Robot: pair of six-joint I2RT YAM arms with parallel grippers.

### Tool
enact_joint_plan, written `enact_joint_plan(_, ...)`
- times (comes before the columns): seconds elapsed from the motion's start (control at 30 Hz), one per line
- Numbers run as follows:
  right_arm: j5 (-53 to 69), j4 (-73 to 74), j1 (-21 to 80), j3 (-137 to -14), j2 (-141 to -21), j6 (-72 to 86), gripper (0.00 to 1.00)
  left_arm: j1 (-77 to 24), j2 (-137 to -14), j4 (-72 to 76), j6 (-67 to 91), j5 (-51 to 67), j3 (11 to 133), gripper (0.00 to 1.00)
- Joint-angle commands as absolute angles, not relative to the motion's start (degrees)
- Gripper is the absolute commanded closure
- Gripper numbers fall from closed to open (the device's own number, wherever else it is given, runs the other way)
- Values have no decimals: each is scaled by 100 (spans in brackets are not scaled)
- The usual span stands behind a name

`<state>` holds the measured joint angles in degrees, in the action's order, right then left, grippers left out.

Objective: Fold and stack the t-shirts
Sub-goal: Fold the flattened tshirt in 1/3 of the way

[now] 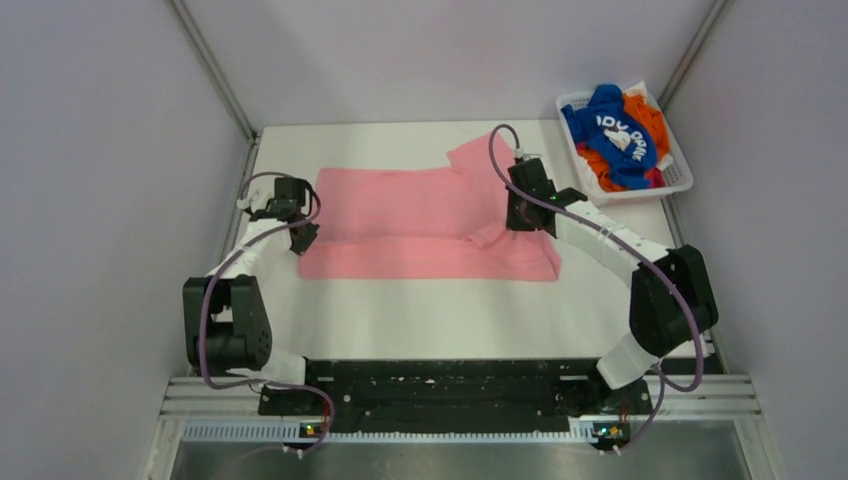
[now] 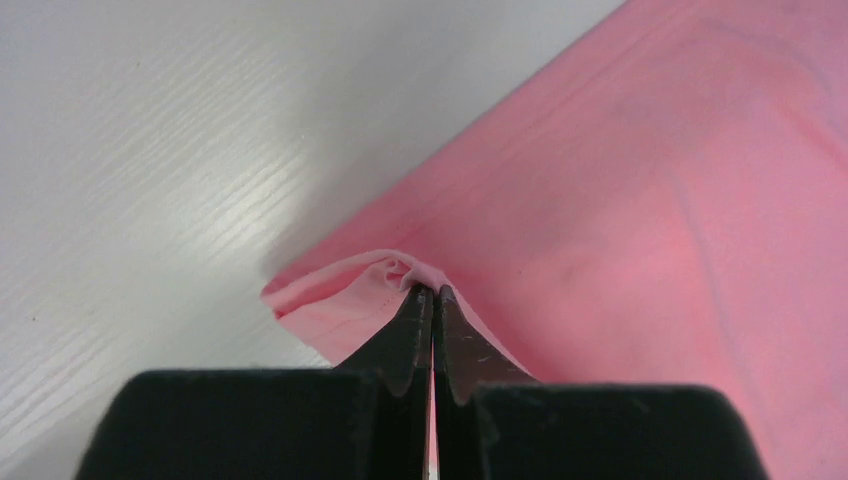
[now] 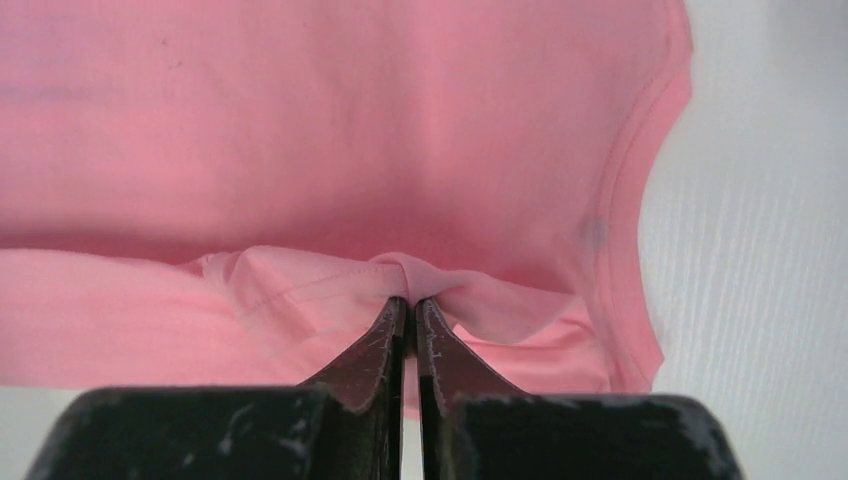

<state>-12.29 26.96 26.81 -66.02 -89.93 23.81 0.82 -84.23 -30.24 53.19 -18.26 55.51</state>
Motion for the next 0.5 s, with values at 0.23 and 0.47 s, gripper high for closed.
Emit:
enact_joint_plan(0.23,-1212,2599,1988,-8369,-10708,2129,43,269,-9629,-3366,5054,-1798,7182,31)
enact_joint_plan(0.47,-516,1819,1997,-6918,-9474,2360,1,259,-8823,-3223,4814,-1294,6778,1)
